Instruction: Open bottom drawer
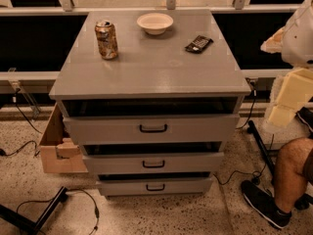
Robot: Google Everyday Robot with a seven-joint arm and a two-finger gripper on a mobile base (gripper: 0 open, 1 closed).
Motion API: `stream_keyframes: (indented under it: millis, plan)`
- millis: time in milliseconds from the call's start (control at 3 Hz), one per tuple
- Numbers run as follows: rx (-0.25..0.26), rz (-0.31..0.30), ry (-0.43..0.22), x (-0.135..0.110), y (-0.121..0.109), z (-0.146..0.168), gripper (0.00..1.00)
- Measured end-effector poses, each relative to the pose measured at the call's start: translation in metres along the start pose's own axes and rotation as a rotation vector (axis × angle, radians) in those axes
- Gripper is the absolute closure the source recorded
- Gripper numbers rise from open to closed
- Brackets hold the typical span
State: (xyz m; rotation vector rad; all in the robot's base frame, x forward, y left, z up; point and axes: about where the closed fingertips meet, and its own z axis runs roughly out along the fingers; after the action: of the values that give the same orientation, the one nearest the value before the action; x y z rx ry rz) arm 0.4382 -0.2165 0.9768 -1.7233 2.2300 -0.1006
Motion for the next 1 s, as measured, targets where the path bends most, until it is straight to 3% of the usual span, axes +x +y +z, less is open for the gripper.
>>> stream_keyframes:
  millis: [667, 1000]
  plan:
    - [0.023, 0.007, -0.006, 0.004, 0.005, 0.016, 0.0]
    - [0.047, 0.028, 0.032, 0.018, 0.023, 0.06, 0.0]
